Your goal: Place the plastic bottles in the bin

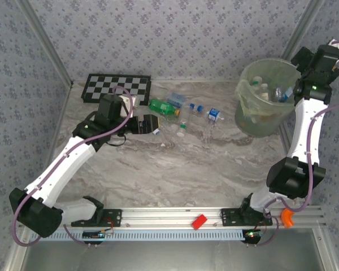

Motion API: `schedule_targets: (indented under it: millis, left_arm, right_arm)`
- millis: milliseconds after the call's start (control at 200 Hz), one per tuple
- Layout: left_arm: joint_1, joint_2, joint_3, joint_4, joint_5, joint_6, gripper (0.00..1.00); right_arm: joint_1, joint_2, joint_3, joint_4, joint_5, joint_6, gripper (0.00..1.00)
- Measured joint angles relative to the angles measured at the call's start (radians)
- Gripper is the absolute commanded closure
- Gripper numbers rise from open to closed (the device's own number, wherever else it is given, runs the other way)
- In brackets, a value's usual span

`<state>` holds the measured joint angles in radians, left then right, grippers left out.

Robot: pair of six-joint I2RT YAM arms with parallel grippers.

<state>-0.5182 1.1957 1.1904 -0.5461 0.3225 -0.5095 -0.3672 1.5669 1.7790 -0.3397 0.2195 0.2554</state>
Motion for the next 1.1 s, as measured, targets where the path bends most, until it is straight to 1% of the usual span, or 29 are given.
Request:
schedule_targets:
  millis: [250,435,545,665,855,1004,1099]
  left_arm:
    - [0.0,-0.001,-0.003,-0.004,-0.041,-0.001,0.0]
    - [0.029,-0.001,-0.026,-0.003,-0.088,-0.014,0.0]
    - [0.086,-0.001,-0.05,-0.004,-0.109,-0.035,0.0]
    - [0.164,0.0,-0.068,-0.012,-0.133,-0.042,0.0]
    - [0.277,0.027,-0.076,-0.031,-0.18,-0.038,0.0]
    - [0.38,0.1,-0.092,-0.025,-0.195,-0.042,0.0]
    - [0.417,0.158,-0.094,-0.011,-0.205,-0.042,0.0]
  right_arm:
    - [0.009,-0.048,-0.025,0.0,-0.019,0.005,0.0]
    - [0.053,-0.126,-0.061,-0.015,-0.034,0.021,0.0]
    - [0.098,-0.177,-0.085,-0.039,-0.05,0.029,0.0]
    - [0.167,-0.236,-0.124,-0.059,-0.076,0.028,0.0]
    - [0.317,-0.291,-0.181,-0.11,-0.103,0.006,0.0]
    - [0.418,-0.308,-0.226,-0.145,-0.125,-0.009,0.0]
    - [0.483,-0.308,-0.239,-0.168,-0.139,-0.021,0.0]
